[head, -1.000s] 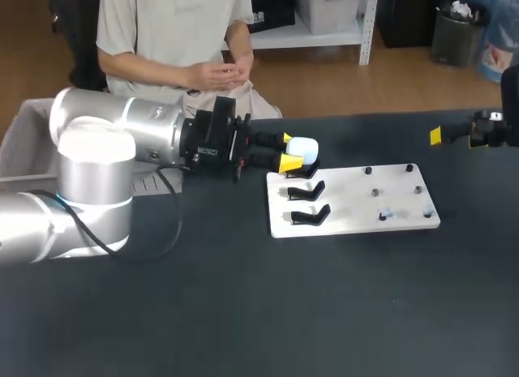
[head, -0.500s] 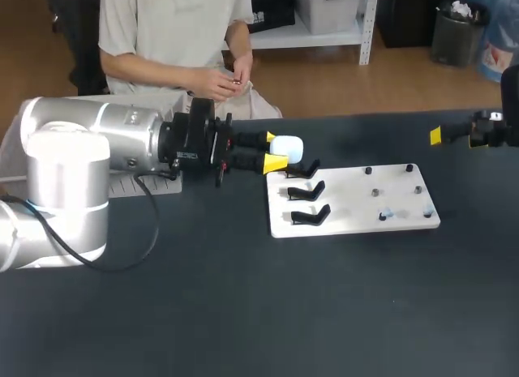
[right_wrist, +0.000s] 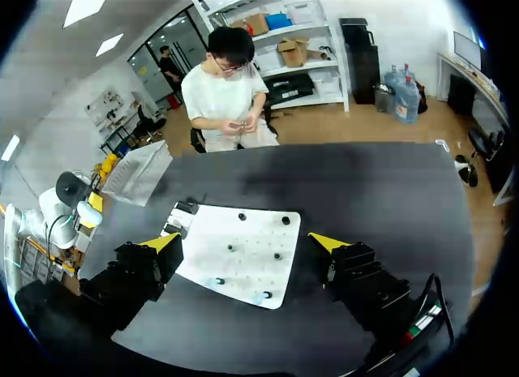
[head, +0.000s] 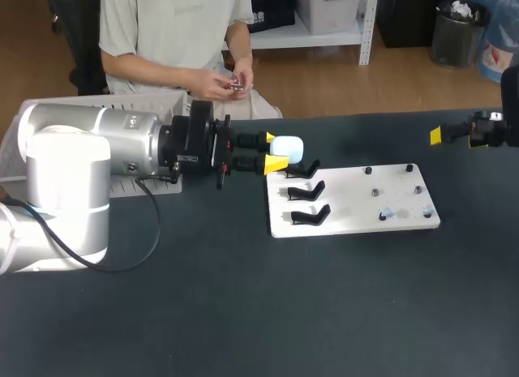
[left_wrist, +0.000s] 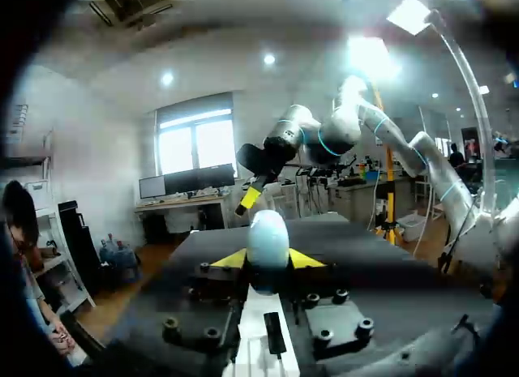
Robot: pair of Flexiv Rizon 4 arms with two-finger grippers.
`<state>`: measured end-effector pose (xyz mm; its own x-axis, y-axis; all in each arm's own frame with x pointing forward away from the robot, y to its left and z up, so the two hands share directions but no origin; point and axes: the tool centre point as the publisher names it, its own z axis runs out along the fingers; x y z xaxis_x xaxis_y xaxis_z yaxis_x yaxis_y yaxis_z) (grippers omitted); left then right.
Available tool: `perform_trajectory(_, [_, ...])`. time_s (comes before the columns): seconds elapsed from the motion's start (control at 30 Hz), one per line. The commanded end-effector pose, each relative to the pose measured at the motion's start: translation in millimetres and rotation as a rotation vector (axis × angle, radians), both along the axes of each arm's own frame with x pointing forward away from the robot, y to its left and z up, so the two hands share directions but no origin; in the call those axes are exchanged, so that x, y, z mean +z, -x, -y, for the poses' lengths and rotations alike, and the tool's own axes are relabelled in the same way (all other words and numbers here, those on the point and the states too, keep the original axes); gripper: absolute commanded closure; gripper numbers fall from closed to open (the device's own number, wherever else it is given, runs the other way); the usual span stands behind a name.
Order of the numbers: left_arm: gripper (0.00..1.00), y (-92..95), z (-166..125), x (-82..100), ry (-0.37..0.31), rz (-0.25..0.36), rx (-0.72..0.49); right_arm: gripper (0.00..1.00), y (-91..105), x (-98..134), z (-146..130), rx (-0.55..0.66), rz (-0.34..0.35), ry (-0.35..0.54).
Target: Pick up each earbud case from the left stands, insert the matching earbuds, close the lid, and place the case in the box.
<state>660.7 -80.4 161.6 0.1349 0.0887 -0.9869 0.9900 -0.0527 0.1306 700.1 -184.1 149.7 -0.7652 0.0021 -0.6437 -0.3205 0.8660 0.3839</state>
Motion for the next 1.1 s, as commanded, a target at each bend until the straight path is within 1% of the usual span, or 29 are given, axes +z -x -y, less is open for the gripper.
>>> perform_trajectory(0.03, [1.00, 6.7, 0.8, 1.5, 0.010, 0.007, 0.012, 0.00, 0.8, 2.1, -4.7, 0.013, 0.007, -0.003])
perform_trajectory(0.07, [1.00, 8.6, 1.5, 1.8, 0.017, 0.006, 0.009, 0.00, 2.7, 4.6, -9.3, 0.018, 0.013, -0.013])
perform_trajectory(0.13, [1.00, 11.3, 2.7, 1.2, 0.005, 0.020, 0.006, 0.00, 6.3, 7.9, -16.0, 0.029, 0.019, -0.014])
perform_trajectory(0.3, [1.00, 17.6, 5.6, 0.8, 0.019, 0.017, -0.006, 0.00, 22.2, 24.4, -36.2, 0.069, 0.038, -0.027])
perform_trajectory(0.43, [1.00, 20.2, 8.2, -0.3, 0.033, 0.006, -0.015, 0.00, 38.2, 33.2, -56.0, 0.108, 0.034, -0.030])
perform_trajectory(0.6, [1.00, 21.0, 10.2, -0.9, 0.043, -0.011, -0.016, 0.00, 49.2, 39.3, -80.8, 0.153, 0.017, -0.052])
perform_trajectory(0.73, [1.00, 19.2, 12.0, -2.2, 0.053, -0.026, -0.020, 0.00, 55.1, 39.1, -100.7, 0.170, 0.001, -0.045])
perform_trajectory(0.9, [1.00, 16.8, 14.4, -3.4, 0.059, -0.038, -0.023, 0.00, 60.4, 40.8, -118.7, 0.179, -0.010, -0.036])
perform_trajectory(1.0, [1.00, 15.5, 15.9, -5.3, 0.059, -0.045, -0.028, 0.00, 63.8, 37.5, -133.5, 0.191, -0.021, 0.017])
perform_trajectory(1.1, [1.00, 14.4, 17.1, -7.0, 0.060, -0.051, -0.036, 0.00, 66.7, 33.6, -145.2, 0.205, -0.024, 0.038])
